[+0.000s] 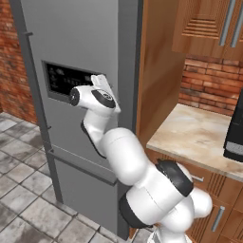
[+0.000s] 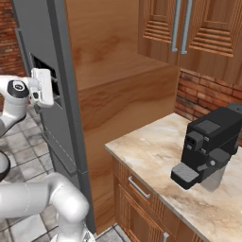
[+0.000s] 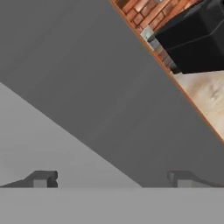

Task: Place the steak on the counter behind the older steak on the same shelf of the fridge to maintain FIFO order. Close the fridge door when finished.

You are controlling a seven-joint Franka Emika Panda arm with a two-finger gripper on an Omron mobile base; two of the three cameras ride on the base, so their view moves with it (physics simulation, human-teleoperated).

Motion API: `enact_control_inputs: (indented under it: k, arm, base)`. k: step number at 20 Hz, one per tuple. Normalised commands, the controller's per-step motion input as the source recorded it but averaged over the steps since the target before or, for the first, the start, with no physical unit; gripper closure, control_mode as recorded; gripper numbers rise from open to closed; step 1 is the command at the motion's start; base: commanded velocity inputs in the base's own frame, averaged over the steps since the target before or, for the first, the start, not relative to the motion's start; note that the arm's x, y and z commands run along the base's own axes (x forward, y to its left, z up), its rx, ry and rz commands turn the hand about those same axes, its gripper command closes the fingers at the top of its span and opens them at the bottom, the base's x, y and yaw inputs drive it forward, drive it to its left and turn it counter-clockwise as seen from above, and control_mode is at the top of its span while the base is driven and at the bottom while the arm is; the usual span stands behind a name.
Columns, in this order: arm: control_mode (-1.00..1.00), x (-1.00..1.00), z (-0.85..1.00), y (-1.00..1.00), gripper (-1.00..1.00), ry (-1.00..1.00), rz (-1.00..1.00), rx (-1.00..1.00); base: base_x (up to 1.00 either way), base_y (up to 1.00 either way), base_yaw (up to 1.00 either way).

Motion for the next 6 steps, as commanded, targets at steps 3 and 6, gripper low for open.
enact_control_inputs:
  k: [3,6]
  arm:
    - [-1.00,0.00,-0.12,-0.64,-1.00,-0.10,0.00,0.10]
    - [-1.00,0.07,-0.11,-0.67,-1.00,-0.09,0.00,0.10]
  base:
    - [0.00,0.00,0.00]
    - [0.00,0.00,0.00]
